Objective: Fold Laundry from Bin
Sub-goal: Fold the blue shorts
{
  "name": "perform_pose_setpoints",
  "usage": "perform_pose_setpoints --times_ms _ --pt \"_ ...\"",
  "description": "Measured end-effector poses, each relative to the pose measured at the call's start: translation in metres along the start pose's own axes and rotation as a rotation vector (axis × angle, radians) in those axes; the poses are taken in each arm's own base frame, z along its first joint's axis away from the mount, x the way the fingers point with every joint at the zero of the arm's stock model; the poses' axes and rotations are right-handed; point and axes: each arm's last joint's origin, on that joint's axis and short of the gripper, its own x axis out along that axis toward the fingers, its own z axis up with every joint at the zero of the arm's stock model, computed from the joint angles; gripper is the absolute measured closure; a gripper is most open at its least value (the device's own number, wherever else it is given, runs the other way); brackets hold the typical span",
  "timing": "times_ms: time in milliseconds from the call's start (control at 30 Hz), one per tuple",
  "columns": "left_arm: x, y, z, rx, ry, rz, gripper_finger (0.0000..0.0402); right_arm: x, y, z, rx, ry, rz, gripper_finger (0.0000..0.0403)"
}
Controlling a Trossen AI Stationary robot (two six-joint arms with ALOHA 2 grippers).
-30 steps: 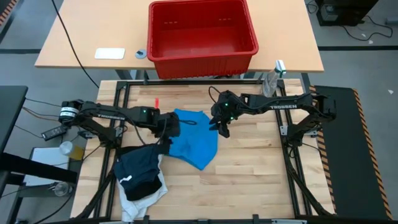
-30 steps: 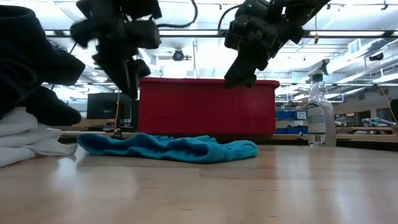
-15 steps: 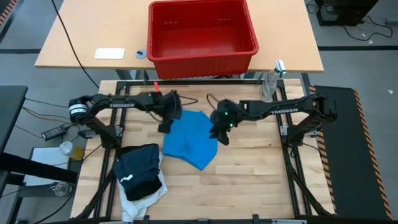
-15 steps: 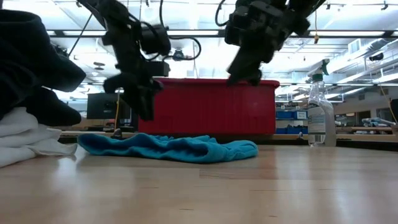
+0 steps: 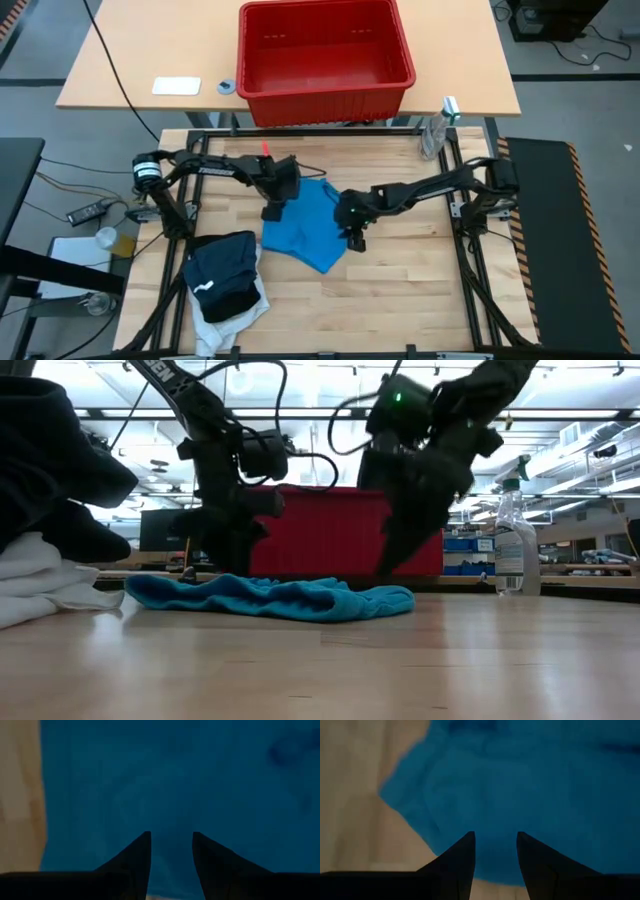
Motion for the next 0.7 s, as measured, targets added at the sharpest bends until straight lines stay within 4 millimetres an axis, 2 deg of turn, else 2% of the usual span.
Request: perform_pose_setpoints --times_ms 167,300,400,467,567,700 --pt "-0.002 -0.015 0.002 0.024 0.032 -0.056 0.0258 0.013 -0.021 -0.013 0.026 0.112 -0.102 0.0254" --pt "-0.002 -0.029 0.005 0.04 0.019 -0.146 0.0258 0.006 -0.045 -0.015 0.009 0.135 -0.23 0.0259" --pt "-0.002 -0.039 0.014 0.03 -0.026 -0.151 0.0258 0.0 -0.067 -0.013 -0.02 0.12 -0.321 0.0264" --pt "-0.002 -0.043 0.02 -0.006 -0.066 -0.143 0.0258 -0.006 -0.084 -0.012 -0.011 0.109 -0.426 0.0266" --pt "-0.002 -0.047 0.026 -0.066 -0.107 -0.138 0.0258 -0.019 -0.103 -0.013 0.09 0.119 -0.605 0.027" --pt "-0.012 -0.048 0.028 -0.092 -0.143 -0.129 0.0258 -0.053 -0.105 -0.001 0.114 0.049 -0.659 0.0278"
